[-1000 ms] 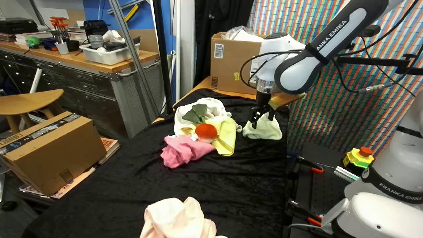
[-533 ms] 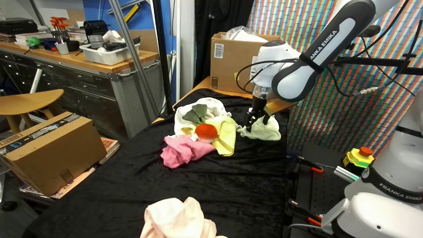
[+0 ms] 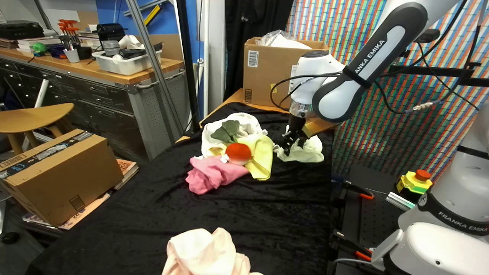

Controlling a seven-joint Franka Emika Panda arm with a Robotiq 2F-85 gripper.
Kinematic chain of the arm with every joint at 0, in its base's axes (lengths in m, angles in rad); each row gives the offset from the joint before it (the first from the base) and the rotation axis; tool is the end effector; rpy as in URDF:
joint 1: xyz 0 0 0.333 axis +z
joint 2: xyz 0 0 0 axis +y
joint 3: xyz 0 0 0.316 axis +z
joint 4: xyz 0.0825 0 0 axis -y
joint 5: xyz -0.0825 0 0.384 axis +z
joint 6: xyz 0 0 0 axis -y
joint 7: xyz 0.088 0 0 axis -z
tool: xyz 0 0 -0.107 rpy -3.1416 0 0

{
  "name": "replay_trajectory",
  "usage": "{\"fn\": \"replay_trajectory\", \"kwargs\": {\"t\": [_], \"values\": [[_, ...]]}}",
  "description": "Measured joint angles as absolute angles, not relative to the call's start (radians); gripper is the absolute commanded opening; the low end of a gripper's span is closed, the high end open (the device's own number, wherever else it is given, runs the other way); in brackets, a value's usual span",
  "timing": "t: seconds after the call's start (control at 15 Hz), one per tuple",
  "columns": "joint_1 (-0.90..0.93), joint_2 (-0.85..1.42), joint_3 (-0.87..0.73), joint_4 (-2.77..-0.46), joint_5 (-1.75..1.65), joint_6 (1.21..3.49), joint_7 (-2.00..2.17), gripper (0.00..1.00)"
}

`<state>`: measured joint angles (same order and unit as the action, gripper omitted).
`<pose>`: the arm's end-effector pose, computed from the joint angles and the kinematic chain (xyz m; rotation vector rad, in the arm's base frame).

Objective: Heap up the things on the table into a pile

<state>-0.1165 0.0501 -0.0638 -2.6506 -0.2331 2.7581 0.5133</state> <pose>0.4244 -0.0679 0.2302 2.9666 -0.7253 0.1100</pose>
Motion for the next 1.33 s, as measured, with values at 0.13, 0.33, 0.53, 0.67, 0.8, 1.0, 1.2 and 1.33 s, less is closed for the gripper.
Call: {"fn": "replay_trajectory", "kwargs": {"t": [0.13,0.33,0.53,0.67,0.8,1.0,1.2,1.33], "values": [[-0.114,0.05,-0.064,-2.651,-0.21,2.759,0.511,0.19],[-0.111,0.05,-0.064,-2.651,-0.156,2.759,0.487,0.07],[-0.105,0.05,-0.06,-2.65,-0.04,2.759,0.402,0.07],[-0.102,0.05,-0.048,-2.65,0.097,2.758,0.288,0.07],[-0.1,0.048,-0.029,-2.646,0.263,2.753,0.142,0.07],[-0.099,0.025,-0.01,-2.625,0.47,2.728,-0.074,0.07],[-0.099,-0.026,-0.013,-2.611,0.557,2.699,-0.199,0.07],[-0.094,-0.069,-0.022,-2.608,0.58,2.688,-0.257,0.07]]}}
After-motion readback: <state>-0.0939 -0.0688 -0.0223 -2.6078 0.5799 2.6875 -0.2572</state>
